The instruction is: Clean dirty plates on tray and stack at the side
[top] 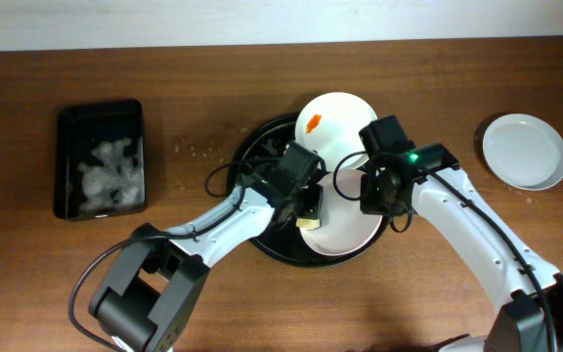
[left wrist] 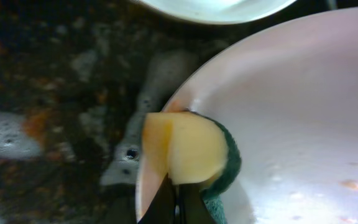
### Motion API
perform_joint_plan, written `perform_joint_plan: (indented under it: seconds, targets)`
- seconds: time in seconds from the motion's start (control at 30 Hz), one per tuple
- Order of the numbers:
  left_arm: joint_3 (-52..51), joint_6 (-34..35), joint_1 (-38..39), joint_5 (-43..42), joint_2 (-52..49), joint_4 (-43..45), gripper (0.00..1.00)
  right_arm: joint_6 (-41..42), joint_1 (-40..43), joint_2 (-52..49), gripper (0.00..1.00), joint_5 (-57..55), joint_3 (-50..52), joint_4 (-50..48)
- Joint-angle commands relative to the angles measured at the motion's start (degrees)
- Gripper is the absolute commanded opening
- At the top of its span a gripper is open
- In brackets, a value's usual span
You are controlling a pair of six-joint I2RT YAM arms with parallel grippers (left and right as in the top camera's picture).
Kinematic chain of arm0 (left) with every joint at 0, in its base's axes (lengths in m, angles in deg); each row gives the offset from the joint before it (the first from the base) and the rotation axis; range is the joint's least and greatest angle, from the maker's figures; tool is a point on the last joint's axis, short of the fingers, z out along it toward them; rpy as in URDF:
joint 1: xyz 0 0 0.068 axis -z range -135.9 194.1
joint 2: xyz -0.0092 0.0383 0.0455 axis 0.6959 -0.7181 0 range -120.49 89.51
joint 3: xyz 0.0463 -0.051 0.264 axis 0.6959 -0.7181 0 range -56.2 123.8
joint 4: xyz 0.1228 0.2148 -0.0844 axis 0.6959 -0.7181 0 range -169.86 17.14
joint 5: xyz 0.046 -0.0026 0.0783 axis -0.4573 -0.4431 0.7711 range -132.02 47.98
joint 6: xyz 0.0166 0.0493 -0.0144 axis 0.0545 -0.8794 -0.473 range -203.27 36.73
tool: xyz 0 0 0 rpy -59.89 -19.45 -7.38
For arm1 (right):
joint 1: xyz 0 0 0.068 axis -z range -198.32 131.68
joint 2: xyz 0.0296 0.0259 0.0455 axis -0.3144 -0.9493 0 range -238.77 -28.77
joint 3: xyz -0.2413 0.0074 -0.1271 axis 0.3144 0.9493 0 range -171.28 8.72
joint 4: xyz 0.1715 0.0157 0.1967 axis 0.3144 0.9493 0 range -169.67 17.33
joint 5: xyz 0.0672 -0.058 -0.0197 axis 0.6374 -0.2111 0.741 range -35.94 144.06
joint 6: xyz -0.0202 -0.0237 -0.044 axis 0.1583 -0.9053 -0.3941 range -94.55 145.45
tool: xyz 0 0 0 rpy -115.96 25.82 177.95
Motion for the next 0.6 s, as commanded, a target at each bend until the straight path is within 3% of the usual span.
perform_joint_plan:
  seconds: [0.0, 0.37, 0.57]
  targets:
    - [0.59, -1.14, -0.26, 8.98, -0.87, -1.31, 0.01, 0.33, -0.07, 1.25, 0.04, -2.84, -3.08, 1.62]
    - [5.20, -1.16, -2.67, 9.01, 2.21, -4.31, 0.01, 0.26, -0.33, 1.25, 0.04, -8.92, -3.19, 3.08]
    - [5.20, 3.04, -3.02, -3.82, 3.65, -1.88, 0.00, 0.13, -0.39, 1.25, 0.04, -8.55, -3.17, 3.13]
